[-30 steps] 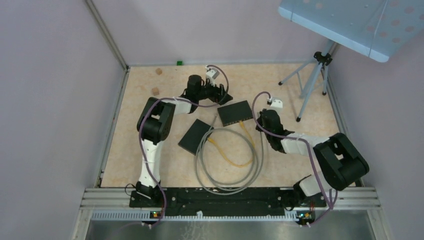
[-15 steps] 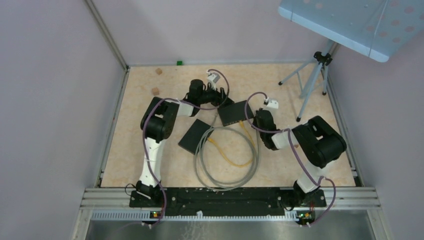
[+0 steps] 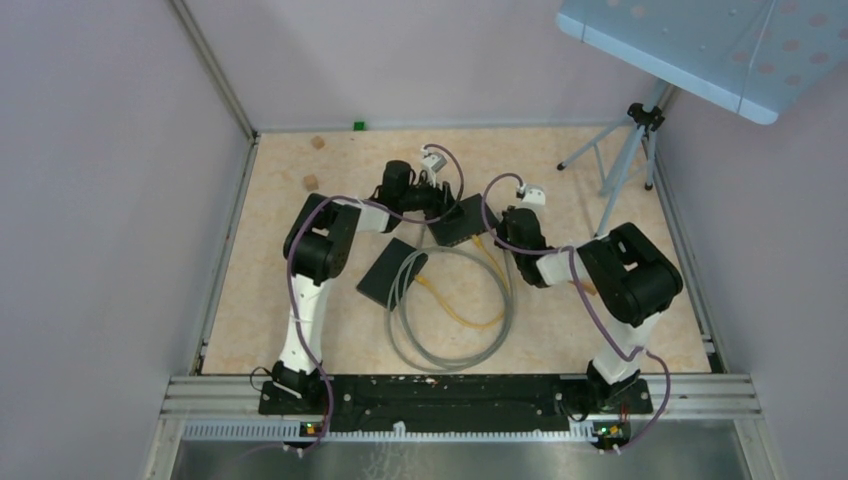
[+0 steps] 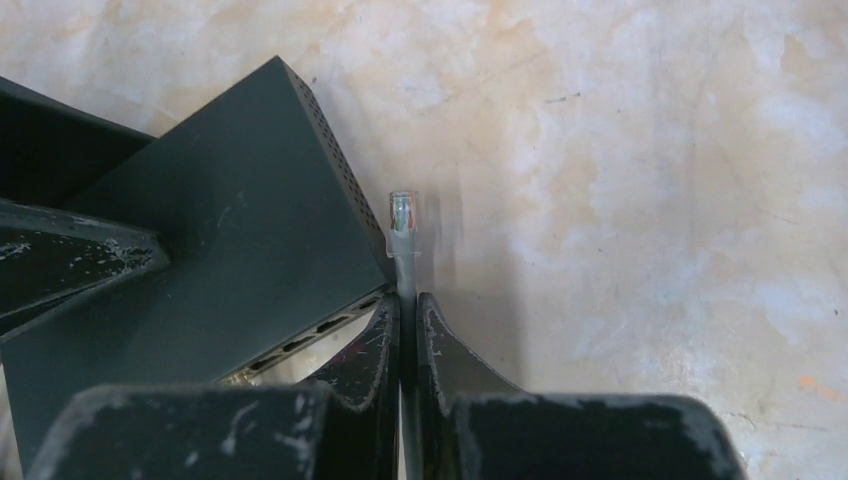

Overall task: Insert the plug into the switch port
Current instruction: Insert the connector into the switch port.

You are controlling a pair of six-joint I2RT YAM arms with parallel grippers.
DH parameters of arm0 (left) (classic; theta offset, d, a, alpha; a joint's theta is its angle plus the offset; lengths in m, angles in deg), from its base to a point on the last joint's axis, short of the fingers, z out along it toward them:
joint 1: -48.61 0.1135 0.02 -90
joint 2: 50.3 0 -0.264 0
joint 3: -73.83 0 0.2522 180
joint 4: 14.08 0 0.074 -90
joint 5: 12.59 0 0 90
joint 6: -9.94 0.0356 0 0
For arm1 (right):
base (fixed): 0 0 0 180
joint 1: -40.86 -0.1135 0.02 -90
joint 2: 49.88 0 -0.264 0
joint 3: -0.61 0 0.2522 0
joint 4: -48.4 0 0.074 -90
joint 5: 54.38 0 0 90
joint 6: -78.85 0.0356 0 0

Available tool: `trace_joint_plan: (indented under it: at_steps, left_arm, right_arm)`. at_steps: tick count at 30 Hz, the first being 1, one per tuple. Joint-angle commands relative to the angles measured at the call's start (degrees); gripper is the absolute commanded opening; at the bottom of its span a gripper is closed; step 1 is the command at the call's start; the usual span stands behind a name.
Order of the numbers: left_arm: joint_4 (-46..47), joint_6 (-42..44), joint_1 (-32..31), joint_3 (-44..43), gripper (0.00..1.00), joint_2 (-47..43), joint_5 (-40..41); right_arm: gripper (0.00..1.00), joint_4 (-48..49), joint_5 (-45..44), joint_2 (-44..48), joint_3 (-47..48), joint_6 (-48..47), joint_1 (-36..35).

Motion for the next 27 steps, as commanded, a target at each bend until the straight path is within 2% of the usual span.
trace_joint_plan:
  at_steps: [1, 7, 12, 18, 23, 27]
  left_arm:
    - [-5.15, 1.56, -0.11, 3.15, 0.70, -1.47, -0.03]
    - [-5.45, -0.04, -0.16, 2.72, 0.74, -1.54, 5.70]
    - [-2.36, -2.05, -0.28, 1.28, 0.79, -1.15, 6.44]
    - [-6.53, -2.63, -1.76, -8.44, 0.79, 3.83, 6.02]
    - [-6.27, -3.45, -1.95, -8.45, 0.78, 4.52, 6.23]
    - [-6.31, -3.79, -2.26, -9.18, 0.77, 5.28, 5.01]
  right_arm:
    - [0.00, -2.10, 0.71, 4.02, -0.39, -2.11, 0.36]
    - [0.00, -8.12, -1.92, 13.38, -8.79, -3.92, 0.28]
    - [0.00, -6.81, 3.74, 18.74, -14.75, -8.55, -1.25]
    - [0.00, 0.38, 9.59, 18.07, -17.03, -16.68, -3.36]
    - [0.00, 4.05, 10.02, 15.78, -16.42, -20.71, -4.11]
    - [0.00, 2.93, 10.01, 12.75, -12.84, -21.33, -4.07]
